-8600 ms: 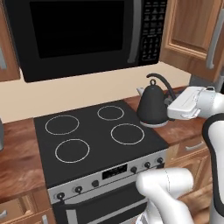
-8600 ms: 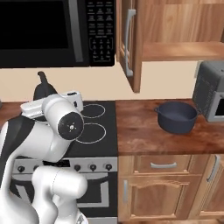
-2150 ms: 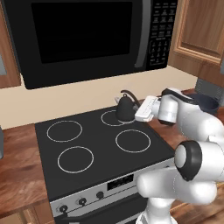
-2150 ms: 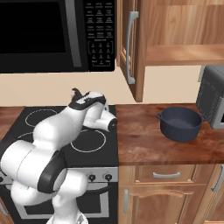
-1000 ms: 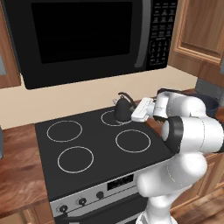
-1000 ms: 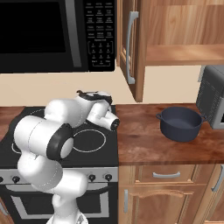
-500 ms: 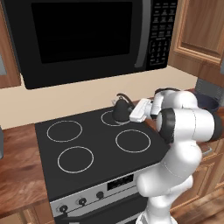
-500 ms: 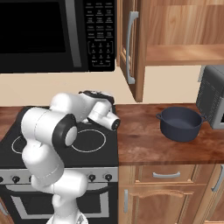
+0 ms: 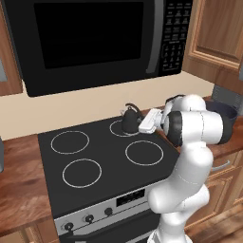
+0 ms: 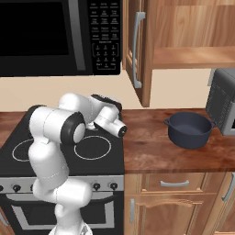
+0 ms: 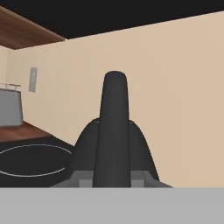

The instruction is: Pick the kettle from the cabinet and place it on a stove burner. Then pick the pot from the counter and place it on another stove burner. Finally, turn both burners on.

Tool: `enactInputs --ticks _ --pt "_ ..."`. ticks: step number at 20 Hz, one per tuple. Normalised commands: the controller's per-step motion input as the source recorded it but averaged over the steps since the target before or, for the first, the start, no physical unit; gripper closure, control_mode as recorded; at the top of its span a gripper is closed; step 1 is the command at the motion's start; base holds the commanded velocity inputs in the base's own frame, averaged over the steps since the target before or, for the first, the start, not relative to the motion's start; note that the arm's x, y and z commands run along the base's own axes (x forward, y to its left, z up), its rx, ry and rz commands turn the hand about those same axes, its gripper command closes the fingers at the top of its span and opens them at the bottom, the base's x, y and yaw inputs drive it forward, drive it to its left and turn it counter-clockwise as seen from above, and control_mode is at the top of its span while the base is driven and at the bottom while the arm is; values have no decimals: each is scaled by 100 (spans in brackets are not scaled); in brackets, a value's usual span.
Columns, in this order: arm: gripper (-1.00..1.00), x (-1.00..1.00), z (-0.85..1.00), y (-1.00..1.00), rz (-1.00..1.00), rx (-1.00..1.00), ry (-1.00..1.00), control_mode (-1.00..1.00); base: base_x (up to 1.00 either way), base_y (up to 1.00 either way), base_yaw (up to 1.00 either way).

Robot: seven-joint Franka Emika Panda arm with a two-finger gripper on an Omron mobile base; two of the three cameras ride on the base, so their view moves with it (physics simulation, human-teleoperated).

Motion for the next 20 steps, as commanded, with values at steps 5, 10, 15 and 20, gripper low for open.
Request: enactInputs --ticks 5,10,15,20 --pt "100 25 -14 5 0 0 0 -100 0 0 0" --pt "100 34 -15 16 0 0 0 -100 0 0 0" --pt "100 32 -15 12 0 0 0 -100 0 0 0" --pt "100 31 -14 2 0 0 0 -100 0 0 0"
